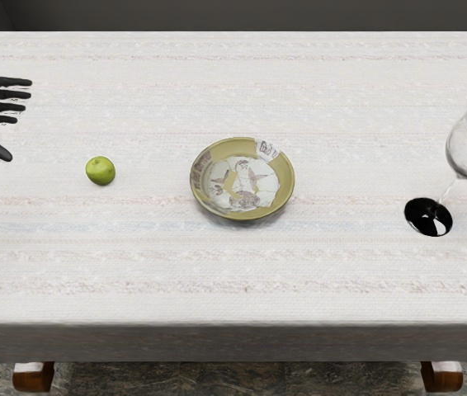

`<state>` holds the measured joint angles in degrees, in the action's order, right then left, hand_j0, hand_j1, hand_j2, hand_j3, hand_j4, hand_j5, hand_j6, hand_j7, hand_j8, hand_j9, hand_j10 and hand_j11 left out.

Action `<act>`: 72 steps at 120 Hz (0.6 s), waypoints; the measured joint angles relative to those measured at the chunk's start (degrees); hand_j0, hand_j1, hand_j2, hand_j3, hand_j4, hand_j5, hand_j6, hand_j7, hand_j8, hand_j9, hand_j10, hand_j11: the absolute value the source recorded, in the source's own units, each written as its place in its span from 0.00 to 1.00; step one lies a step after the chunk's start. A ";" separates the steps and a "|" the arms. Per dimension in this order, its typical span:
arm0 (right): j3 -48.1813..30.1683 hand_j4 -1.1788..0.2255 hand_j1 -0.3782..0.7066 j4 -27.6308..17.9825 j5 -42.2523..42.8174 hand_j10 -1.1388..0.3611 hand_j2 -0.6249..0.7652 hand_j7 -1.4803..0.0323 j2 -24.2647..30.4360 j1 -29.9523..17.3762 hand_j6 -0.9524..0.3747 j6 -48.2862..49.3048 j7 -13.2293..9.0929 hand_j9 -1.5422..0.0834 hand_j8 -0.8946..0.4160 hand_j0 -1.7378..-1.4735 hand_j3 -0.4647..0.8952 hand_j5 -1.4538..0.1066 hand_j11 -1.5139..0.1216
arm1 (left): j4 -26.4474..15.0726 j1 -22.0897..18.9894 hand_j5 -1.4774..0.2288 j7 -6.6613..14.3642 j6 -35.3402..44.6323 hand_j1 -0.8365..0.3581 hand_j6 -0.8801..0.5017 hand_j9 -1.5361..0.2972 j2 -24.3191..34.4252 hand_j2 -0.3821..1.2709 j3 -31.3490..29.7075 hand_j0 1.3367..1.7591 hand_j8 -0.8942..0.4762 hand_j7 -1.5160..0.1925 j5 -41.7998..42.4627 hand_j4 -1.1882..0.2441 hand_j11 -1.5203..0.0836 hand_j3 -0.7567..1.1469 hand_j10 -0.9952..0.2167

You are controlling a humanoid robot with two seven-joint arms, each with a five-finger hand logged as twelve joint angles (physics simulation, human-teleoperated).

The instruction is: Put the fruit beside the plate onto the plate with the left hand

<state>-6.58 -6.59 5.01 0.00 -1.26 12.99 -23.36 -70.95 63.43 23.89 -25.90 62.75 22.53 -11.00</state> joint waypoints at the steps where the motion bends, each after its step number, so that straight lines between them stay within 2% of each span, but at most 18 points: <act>1: 0.00 0.84 0.03 0.00 0.00 0.76 0.45 0.98 0.00 0.00 0.72 -0.01 0.00 0.95 0.68 0.30 0.34 0.93 0.93 | -0.01 0.00 0.86 0.00 -0.05 0.99 0.64 0.84 0.00 0.23 0.00 0.76 0.65 0.89 0.01 0.83 0.95 0.40 0.82; 19: 0.04 0.84 0.03 0.03 0.00 0.76 0.45 0.98 0.00 -0.48 0.72 -0.03 0.00 0.95 0.68 0.30 0.34 0.93 0.93 | -0.12 -0.08 0.87 0.01 0.87 0.99 0.64 0.84 -0.46 0.23 -0.03 0.76 0.65 0.89 -0.29 0.83 0.95 0.40 0.82; 31: 0.06 0.84 0.03 0.05 0.00 0.76 0.45 0.98 0.00 -0.70 0.72 -0.06 -0.01 0.95 0.68 0.30 0.34 0.93 0.93 | -1.03 -0.24 0.87 0.07 7.70 0.99 0.63 0.84 -2.54 0.23 -0.38 0.76 0.65 0.89 -8.01 0.83 0.95 0.40 0.82; 37: 0.06 0.84 0.03 0.06 0.00 0.76 0.45 0.98 0.00 -0.76 0.72 -0.06 -0.01 0.95 0.68 0.30 0.34 0.93 0.93 | -1.64 -0.58 0.87 0.47 12.77 0.99 0.64 0.84 -7.97 0.23 -1.17 0.76 0.65 0.89 -13.10 0.83 0.95 0.40 0.82; 44: 0.07 0.84 0.03 0.07 0.00 0.76 0.45 0.98 0.00 -0.79 0.72 -0.07 -0.02 0.95 0.68 0.30 0.34 0.93 0.93 | -2.84 -0.17 0.87 0.91 20.17 0.99 0.63 0.84 -11.12 0.23 -3.80 0.76 0.65 0.89 -16.91 0.83 0.95 0.40 0.82; 61: 0.07 0.84 0.03 0.08 0.00 0.76 0.45 0.98 0.00 -0.83 0.72 -0.07 -0.02 0.95 0.68 0.30 0.34 0.93 0.93 | -7.42 3.24 0.86 1.13 43.57 0.99 0.63 0.83 -18.52 0.23 -16.70 0.76 0.64 0.88 -22.74 0.82 0.94 0.40 0.81; 72: 0.07 0.84 0.03 0.08 0.00 0.76 0.45 0.98 0.00 -0.84 0.72 -0.07 -0.02 0.95 0.68 0.30 0.34 0.93 0.93 | -7.96 4.12 0.85 0.94 53.57 0.98 0.62 0.83 -23.08 0.23 -23.53 0.76 0.64 0.87 -23.88 0.82 0.93 0.40 0.81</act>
<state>-6.51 -6.51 5.01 0.00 -2.10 12.92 -23.38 -78.92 67.55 24.83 27.67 39.67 -1.00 -34.88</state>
